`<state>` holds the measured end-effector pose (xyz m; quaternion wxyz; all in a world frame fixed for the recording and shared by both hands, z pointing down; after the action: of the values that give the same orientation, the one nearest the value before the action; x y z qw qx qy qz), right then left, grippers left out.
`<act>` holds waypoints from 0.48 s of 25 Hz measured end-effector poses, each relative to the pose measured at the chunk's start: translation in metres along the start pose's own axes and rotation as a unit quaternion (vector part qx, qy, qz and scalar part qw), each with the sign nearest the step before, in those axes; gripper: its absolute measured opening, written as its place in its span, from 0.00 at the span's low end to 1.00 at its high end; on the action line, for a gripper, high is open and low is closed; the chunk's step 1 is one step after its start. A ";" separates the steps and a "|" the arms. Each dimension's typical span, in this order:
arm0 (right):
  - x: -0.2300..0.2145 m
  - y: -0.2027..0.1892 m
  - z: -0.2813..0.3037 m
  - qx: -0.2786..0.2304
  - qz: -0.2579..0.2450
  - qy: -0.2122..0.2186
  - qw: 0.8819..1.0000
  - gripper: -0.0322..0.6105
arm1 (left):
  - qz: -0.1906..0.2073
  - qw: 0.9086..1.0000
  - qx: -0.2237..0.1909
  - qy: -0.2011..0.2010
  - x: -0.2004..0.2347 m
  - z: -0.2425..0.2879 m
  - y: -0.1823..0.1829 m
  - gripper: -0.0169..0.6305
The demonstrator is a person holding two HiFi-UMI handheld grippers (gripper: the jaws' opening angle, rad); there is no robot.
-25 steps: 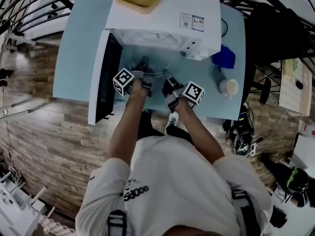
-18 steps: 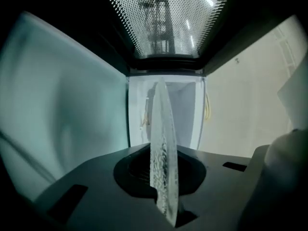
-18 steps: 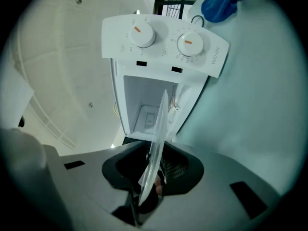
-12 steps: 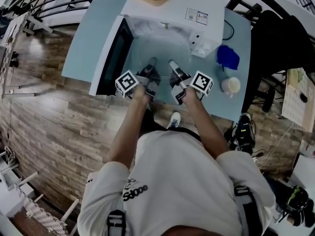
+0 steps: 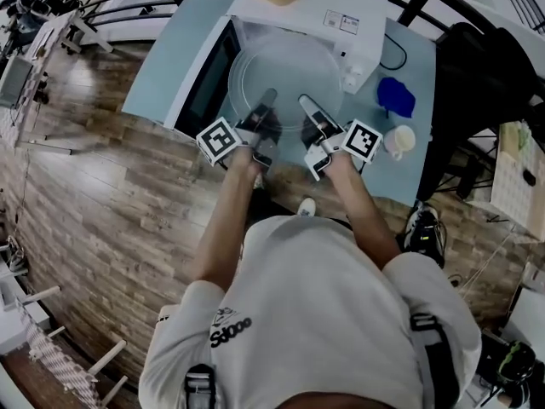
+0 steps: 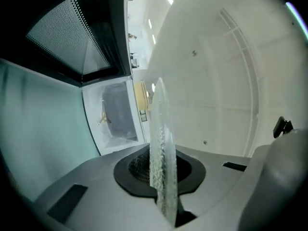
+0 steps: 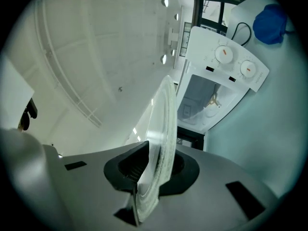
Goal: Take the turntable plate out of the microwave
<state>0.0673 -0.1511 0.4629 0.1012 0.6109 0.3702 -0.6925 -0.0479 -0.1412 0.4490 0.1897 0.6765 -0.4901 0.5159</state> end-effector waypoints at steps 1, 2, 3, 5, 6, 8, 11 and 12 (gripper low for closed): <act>0.005 0.000 -0.005 -0.002 -0.001 0.004 1.000 0.12 | 0.005 1.000 0.000 -0.002 -0.006 -0.001 -0.003 0.08; 0.009 -0.001 -0.010 -0.003 -0.003 0.006 1.000 0.12 | 0.009 1.000 0.000 -0.004 -0.012 -0.001 -0.006 0.08; 0.012 -0.001 -0.014 -0.004 -0.007 0.009 1.000 0.12 | 0.012 1.000 0.000 -0.007 -0.018 -0.002 -0.009 0.08; 0.020 0.000 -0.021 -0.006 -0.017 0.015 1.000 0.12 | 0.020 1.000 0.000 -0.016 -0.029 -0.003 -0.014 0.08; 0.025 0.000 -0.024 -0.006 -0.020 0.019 1.000 0.12 | 0.026 0.999 -0.001 -0.022 -0.035 -0.003 -0.015 0.08; 0.036 0.000 -0.028 -0.006 -0.023 0.030 0.999 0.12 | 0.040 0.999 -0.001 -0.035 -0.048 -0.003 -0.017 0.08; 0.050 0.002 -0.035 -0.008 -0.035 0.045 0.998 0.12 | 0.055 0.997 -0.002 -0.053 -0.065 -0.002 -0.020 0.08; 0.055 0.003 -0.036 -0.008 -0.039 0.050 0.998 0.12 | 0.058 0.997 -0.003 -0.057 -0.070 -0.002 -0.021 0.08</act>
<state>0.0839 -0.1131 0.4122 0.0606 0.6290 0.4041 -0.6614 -0.0301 -0.0976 0.3927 0.1333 0.6746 -0.5398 0.4856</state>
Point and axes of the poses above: the fingertips, and each gripper's own axes: z forward along the fingers, x to its left, y out of its top, the point moved 3 cm from there along -z, backward along the fingers, and after that the axes turned 10 degrees about -y, right-handed, at the moved point
